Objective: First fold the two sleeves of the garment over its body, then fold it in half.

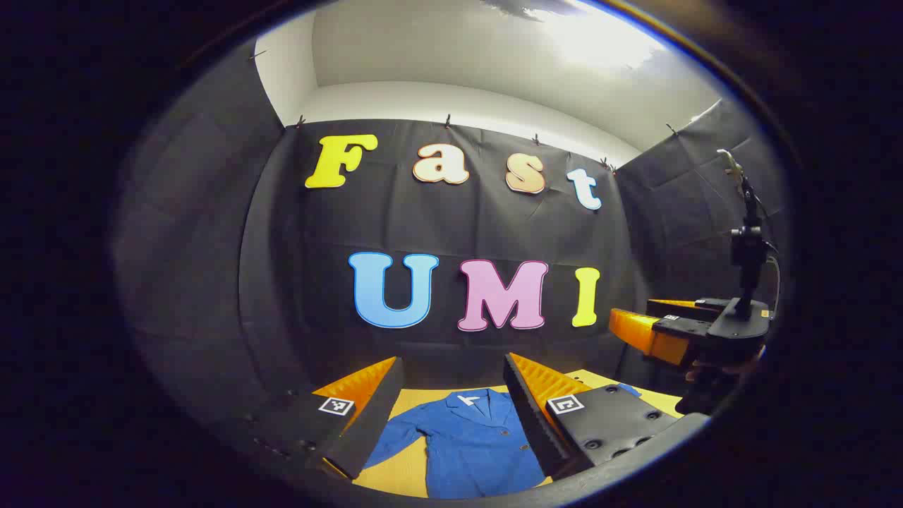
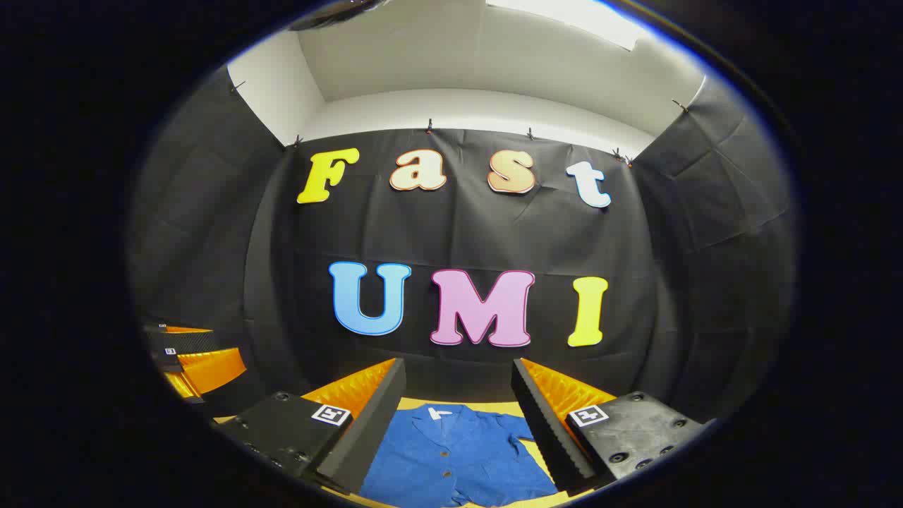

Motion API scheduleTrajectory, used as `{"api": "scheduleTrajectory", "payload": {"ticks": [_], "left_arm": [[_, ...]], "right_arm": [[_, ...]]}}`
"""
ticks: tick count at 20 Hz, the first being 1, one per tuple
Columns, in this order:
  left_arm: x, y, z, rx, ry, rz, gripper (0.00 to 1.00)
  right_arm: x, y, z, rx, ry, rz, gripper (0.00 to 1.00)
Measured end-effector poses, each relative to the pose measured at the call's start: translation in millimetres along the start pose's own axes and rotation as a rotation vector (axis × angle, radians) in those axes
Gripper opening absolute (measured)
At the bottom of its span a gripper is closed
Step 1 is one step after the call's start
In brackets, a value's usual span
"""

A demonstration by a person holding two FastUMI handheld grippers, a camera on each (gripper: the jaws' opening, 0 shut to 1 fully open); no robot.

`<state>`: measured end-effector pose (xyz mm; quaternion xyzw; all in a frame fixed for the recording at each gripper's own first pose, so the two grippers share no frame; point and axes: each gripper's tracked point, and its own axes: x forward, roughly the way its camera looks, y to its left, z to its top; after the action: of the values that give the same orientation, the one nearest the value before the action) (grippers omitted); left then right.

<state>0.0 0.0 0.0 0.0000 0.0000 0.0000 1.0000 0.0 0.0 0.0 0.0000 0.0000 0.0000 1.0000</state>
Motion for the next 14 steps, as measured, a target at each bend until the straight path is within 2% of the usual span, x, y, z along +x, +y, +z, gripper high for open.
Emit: {"api": "scheduleTrajectory", "payload": {"ticks": [1, 3, 9, 14], "left_arm": [[-1.5, 2.8, 1.1, -0.008, -0.004, 0.001, 0.83], [-6.6, 3.2, 4.7, -0.023, -0.019, -0.008, 0.82], [-1.1, 0.8, -2.2, -0.067, 0.0, 0.002, 0.82], [12.4, -5.9, -1.7, -0.036, 0.0, 0.0, 0.82]], "right_arm": [[-5.6, -0.1, 3.1, -0.006, -0.003, -0.008, 0.87], [-12.8, -1.4, 5.3, -0.024, -0.002, -0.027, 0.96], [-9.2, -3.5, 7.5, -0.048, 0.012, -0.033, 0.95], [4.6, -9.0, -0.4, -0.042, 0.02, -0.026, 0.96]]}}
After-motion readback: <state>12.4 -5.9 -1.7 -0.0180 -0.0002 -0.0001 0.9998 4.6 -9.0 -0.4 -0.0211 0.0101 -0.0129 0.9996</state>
